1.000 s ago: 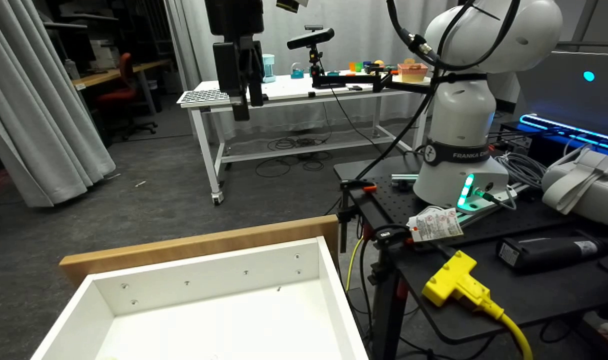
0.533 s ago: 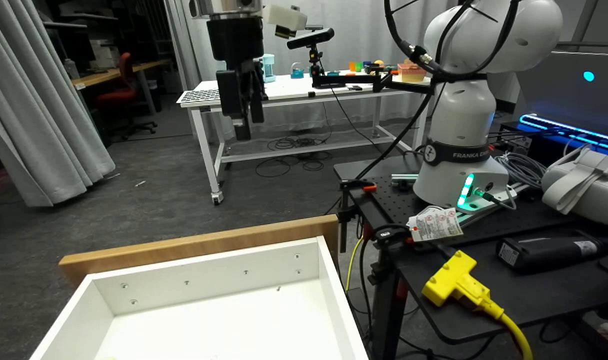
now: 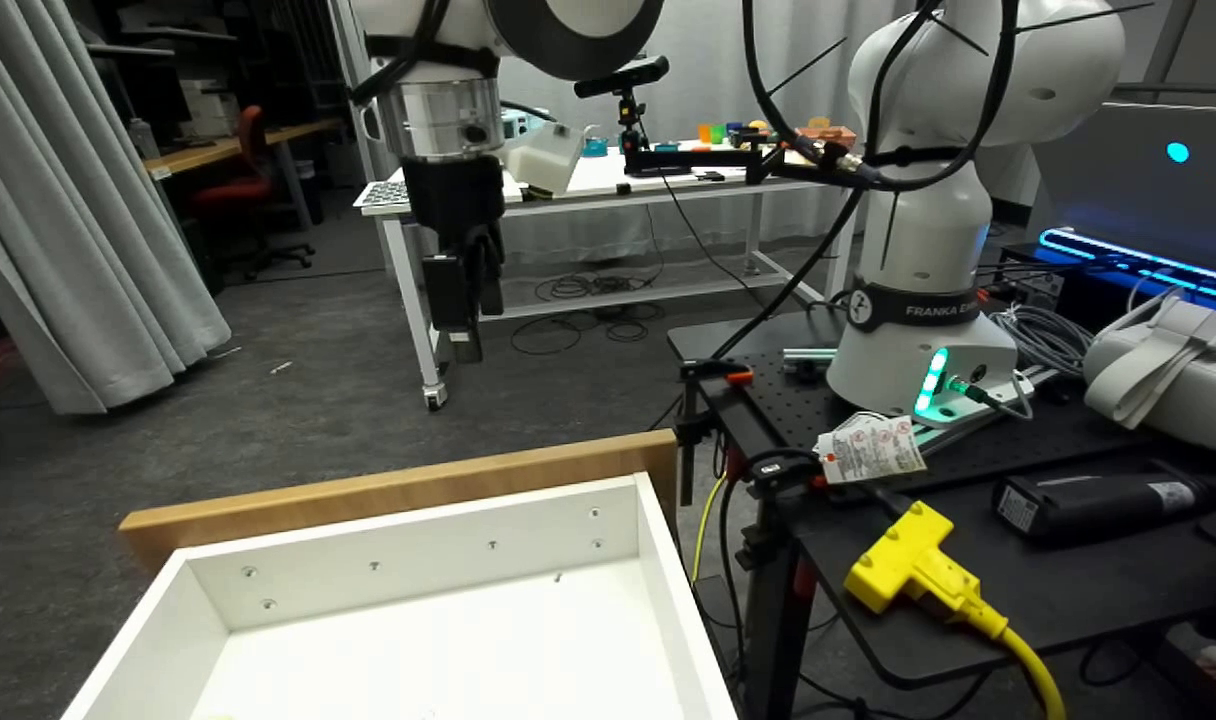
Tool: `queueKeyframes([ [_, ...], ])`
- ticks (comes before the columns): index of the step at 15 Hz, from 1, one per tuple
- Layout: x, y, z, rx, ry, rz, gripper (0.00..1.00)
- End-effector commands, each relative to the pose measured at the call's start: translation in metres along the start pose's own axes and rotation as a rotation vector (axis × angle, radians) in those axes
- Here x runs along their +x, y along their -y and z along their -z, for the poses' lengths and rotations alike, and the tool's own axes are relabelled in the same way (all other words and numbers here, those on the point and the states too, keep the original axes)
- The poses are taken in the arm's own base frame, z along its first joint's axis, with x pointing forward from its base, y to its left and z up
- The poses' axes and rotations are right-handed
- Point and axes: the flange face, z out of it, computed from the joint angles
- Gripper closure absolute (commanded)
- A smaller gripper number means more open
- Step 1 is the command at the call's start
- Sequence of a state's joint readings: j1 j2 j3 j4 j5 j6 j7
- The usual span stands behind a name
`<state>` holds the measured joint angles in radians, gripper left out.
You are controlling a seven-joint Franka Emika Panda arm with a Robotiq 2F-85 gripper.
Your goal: Close the open drawer on the right
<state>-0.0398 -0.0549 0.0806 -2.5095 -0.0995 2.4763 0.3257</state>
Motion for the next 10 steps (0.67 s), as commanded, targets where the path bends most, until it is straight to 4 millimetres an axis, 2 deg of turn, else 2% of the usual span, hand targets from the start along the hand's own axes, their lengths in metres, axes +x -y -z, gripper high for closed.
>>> queueKeyframes([
  [1,0.000,0.000,-0.001,-0.001,0.005,0.001,0.00],
  [6,0.000,0.000,0.001,0.000,0.000,0.000,0.00],
  [10,0.006,0.000,-0.031,0.006,-0.025,0.008,0.00],
])
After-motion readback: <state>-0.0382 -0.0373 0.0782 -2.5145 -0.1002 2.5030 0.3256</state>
